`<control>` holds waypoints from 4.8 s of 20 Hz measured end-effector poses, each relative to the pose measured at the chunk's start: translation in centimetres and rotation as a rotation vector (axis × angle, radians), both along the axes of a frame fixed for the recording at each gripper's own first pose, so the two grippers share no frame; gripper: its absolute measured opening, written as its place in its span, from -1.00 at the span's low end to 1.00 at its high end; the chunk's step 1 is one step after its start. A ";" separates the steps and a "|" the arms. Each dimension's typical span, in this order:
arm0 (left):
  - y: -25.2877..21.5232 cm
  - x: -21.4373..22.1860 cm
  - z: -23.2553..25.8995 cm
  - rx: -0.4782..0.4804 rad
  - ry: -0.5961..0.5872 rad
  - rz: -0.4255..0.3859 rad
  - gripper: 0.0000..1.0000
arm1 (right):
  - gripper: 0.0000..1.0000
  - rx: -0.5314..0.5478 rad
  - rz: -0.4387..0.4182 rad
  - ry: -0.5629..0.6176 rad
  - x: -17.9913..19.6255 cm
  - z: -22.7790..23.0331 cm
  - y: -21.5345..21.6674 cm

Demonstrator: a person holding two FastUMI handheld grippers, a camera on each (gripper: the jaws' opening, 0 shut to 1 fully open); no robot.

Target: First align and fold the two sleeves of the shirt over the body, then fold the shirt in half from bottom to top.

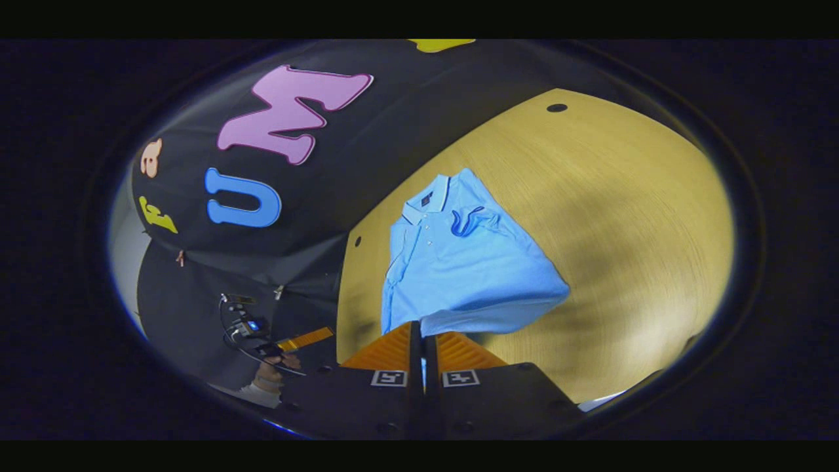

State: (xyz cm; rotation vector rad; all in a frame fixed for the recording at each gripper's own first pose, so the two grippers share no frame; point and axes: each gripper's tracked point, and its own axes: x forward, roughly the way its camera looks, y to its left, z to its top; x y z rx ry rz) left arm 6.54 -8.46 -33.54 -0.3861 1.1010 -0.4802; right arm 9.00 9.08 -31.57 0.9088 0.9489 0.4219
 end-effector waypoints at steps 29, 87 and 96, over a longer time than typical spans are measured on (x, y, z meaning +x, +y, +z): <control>-8.0 -6.3 -5.1 -0.315 0.314 0.170 -0.89 | -1.00 0.047 0.116 0.001 -2.7 -1.8 1.4; 4.2 11.2 12.4 0.342 -0.273 0.170 0.91 | 0.96 -0.411 0.146 -0.583 14.1 12.6 -0.8; 6.2 0.2 20.2 0.524 -0.674 0.072 0.90 | 0.96 -0.505 -0.021 -0.768 -4.1 23.6 -2.0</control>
